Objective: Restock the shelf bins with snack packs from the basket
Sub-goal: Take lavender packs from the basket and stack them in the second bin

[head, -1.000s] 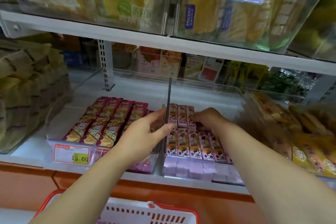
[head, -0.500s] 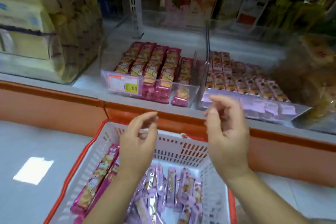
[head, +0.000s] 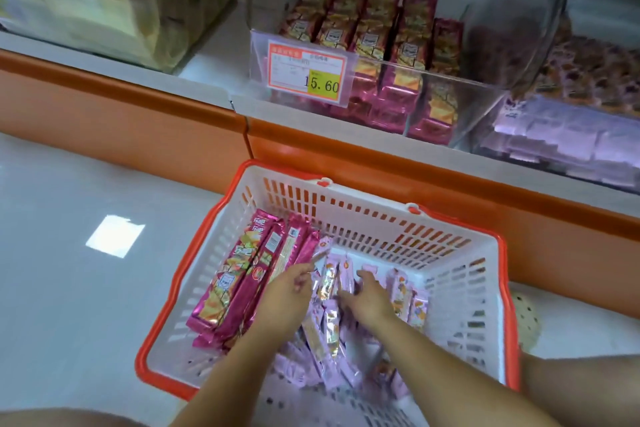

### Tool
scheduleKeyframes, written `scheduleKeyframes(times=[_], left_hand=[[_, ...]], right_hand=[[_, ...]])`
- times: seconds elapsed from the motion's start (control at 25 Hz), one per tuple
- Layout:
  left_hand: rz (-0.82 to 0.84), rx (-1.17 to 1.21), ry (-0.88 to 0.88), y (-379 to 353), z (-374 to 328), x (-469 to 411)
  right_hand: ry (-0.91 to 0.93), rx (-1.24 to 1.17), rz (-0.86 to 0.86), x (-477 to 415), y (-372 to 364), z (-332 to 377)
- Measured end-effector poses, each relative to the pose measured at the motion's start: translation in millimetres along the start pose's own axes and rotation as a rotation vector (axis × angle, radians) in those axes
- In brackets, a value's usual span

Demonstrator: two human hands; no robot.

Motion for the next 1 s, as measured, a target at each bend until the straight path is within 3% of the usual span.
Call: scheduleKeyframes(times=[0.2, 0.36, 0.6, 1.0], left_hand=[[0.01, 0.004, 0.01, -9.2, 4.0, 2.1], [0.015, 0.125, 0.053, -15.5, 2.6, -2.4], [0.165, 0.552, 0.117, -31.5, -28.2, 7.8], [0.246, 0.543, 0.06, -47.5, -71.7, 32.1]], right_hand=[[0.006, 0.002, -0.055, -5.1, -17.0, 1.7], [0.0, -0.432, 0.032, 26.5, 4.8, -6.0], [0.151, -0.654, 0.153, 76.9, 41.1, -18.5], [0.211, -0.741, 0.163, 105.1, 60.9, -47.2]])
Point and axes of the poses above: each hand's wrist, its own x-axis away from the middle knuckle, its own y-axis out of the back of the hand, z = x × y, the point moved 8 cm from there along -x, towards the middle knuckle, and after that the axes turned 6 degrees about -y, right-handed, at the moved point
